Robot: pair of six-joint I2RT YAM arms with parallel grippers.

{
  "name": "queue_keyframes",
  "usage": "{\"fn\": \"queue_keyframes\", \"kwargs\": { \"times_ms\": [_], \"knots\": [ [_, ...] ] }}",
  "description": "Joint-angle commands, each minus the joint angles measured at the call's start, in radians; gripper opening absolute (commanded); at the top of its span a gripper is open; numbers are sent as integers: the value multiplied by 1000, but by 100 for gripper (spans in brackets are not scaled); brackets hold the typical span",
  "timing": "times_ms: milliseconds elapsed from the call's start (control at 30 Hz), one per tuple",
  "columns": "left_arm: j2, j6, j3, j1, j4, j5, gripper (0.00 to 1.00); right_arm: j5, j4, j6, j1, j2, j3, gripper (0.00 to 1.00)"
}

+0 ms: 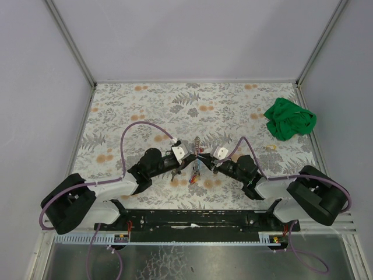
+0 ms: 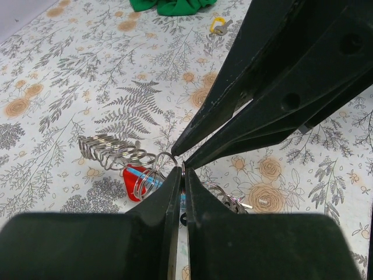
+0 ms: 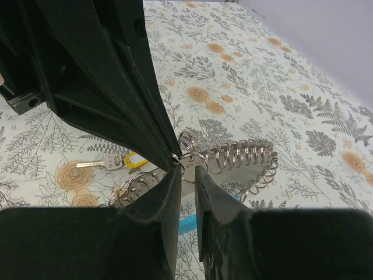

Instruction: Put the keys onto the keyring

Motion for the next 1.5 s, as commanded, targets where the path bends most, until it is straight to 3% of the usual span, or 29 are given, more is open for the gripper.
{"fn": "queue_keyframes", "kwargs": {
  "times_ms": [0,500,933,1167,1300,1467],
  "knots": [
    [10,-5,16,-12,93,-2,1,-12,130,45,11,27,17,23],
    [5,16,-41,-12,212,106,0,-51,218,37,9,81,7,26],
    [9,48,-77,-2,281,218,0,-261,336,130,-101,108,-1,1],
    [-3,44,-85,8,272,195,13,-255,137,40,-118,-8,11,0],
    [-30,65,-89,19,230,174,21,-248,-74,-61,-118,-95,42,0],
    [-47,81,-88,38,191,189,25,-244,-303,-162,-118,-179,92,0]
  ]
}}
